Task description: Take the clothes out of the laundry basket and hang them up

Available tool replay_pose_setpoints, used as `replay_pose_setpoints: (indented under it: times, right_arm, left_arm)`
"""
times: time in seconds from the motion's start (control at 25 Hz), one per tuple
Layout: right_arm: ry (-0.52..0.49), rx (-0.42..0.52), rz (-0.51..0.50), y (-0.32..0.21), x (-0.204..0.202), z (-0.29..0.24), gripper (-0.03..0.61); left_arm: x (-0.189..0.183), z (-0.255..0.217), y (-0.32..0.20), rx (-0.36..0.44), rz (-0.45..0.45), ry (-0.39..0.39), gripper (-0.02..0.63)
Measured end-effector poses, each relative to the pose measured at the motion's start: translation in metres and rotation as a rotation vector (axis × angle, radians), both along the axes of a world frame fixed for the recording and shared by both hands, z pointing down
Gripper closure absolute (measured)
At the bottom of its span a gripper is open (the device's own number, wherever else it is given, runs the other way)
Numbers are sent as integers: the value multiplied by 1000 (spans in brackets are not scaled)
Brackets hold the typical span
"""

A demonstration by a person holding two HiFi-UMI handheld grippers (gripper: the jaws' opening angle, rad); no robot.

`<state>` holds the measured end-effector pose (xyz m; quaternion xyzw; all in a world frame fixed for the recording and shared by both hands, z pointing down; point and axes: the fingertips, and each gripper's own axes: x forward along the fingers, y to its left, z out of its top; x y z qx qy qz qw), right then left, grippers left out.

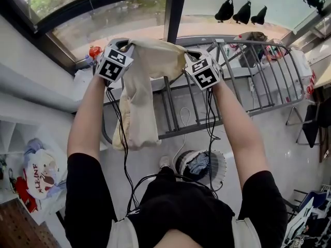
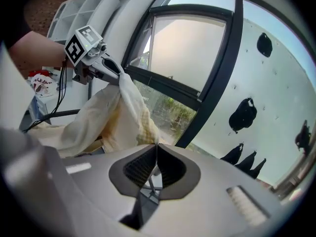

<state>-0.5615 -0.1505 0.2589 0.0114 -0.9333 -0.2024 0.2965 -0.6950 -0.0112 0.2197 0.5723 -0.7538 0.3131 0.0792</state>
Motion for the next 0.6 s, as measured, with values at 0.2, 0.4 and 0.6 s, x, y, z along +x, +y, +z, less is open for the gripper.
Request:
replay_pose_setpoints:
  times: [0.2,0.4,0.6]
  right_arm:
    - [139,-21,-6,8,2,58,554]
    - [290,13,-43,25,11,95,552]
    - [366,-81,-85,47,25,117,362]
  left_arm:
    - [2,66,1,-75,2,82,575]
    - [19,107,4,-145,40,165,561]
    - [48,131,8,-206,112,257,336]
